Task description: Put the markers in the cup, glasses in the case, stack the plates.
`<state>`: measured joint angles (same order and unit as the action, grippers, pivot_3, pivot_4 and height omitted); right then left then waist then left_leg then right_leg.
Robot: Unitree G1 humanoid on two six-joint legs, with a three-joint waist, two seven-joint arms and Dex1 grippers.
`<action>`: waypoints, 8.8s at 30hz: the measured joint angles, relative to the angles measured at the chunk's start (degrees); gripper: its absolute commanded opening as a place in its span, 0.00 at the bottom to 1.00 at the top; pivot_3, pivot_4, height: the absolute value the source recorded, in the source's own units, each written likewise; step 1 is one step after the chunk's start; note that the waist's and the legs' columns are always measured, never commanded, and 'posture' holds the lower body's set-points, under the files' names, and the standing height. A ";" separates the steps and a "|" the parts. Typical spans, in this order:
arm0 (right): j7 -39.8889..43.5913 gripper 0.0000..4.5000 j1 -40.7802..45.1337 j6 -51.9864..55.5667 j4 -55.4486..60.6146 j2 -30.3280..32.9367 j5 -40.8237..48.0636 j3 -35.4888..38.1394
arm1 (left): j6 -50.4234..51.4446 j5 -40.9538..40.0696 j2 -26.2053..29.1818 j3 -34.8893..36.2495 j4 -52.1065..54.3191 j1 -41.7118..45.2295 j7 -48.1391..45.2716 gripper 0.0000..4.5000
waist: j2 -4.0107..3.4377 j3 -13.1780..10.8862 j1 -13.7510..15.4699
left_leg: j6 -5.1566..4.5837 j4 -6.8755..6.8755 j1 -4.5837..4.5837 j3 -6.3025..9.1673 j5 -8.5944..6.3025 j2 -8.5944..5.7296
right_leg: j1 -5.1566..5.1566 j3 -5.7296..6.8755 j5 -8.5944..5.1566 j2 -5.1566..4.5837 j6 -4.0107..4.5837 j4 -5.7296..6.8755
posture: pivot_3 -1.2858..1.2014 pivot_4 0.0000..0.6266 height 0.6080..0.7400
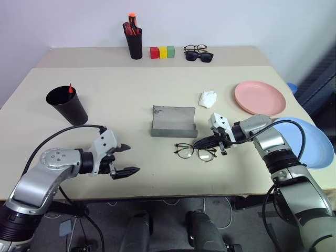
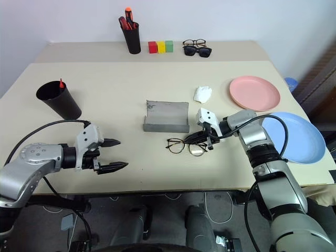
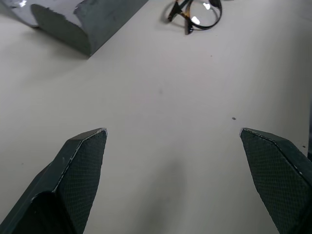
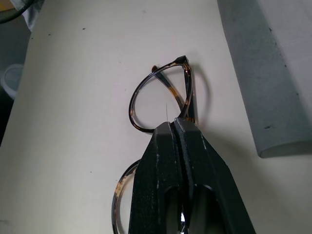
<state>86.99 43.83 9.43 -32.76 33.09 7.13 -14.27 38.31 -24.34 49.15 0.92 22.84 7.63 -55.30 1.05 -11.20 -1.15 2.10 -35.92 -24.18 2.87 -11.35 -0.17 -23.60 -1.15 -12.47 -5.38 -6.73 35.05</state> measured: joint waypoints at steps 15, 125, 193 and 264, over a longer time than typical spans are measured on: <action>0.97 0.86 -1.13 1.50 1.53 1.06 -0.28 -0.04 | -0.02 0.00 0.01 -0.03 -0.15 0.51 0.27 1.00 | 0.00 0.00 0.02 | 0.00 0.00 -0.04 0.00 0.00 0.00 | -0.05 0.00 0.00 0.00 0.00 0.00 | 0.52 0.24 1.00; -9.54 0.79 20.07 -18.79 -32.87 -15.00 -10.07 6.53 | -11.07 -12.39 -6.96 15.64 6.59 -7.44 3.03 1.00 | -0.02 -0.02 -1.49 | 0.16 0.39 -0.21 -0.10 0.12 0.03 | -0.54 -0.12 0.03 0.10 0.04 0.19 | 0.52 0.24 1.00; -39.16 0.92 -50.02 1.60 52.63 4.31 13.83 32.72 | -32.61 37.60 -34.26 -14.04 -93.69 63.74 -24.91 0.00 | 0.23 -0.13 0.54 | -0.04 -0.16 -0.27 0.01 -0.02 -0.09 | -0.04 0.02 -0.08 -0.03 -0.16 0.01 | 0.52 0.24 1.00; -62.22 0.74 12.35 -18.82 -32.95 1.83 -13.71 13.53 | 12.17 7.07 -29.62 -13.39 -17.73 36.87 1.86 1.00 | -0.17 -0.06 -0.38 | -0.06 -0.08 -0.13 0.08 0.00 -0.11 | 0.04 -0.03 -0.08 0.00 -0.17 0.05 | 0.52 0.24 1.00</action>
<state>24.77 56.18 -9.39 -65.71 34.92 -6.58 -0.75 50.48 -17.26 19.53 -12.47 5.11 44.50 -53.43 0.88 -11.26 -1.53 2.03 -36.00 -24.31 2.95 -11.35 -0.28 -23.55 -1.18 -12.55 -5.38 -6.90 35.10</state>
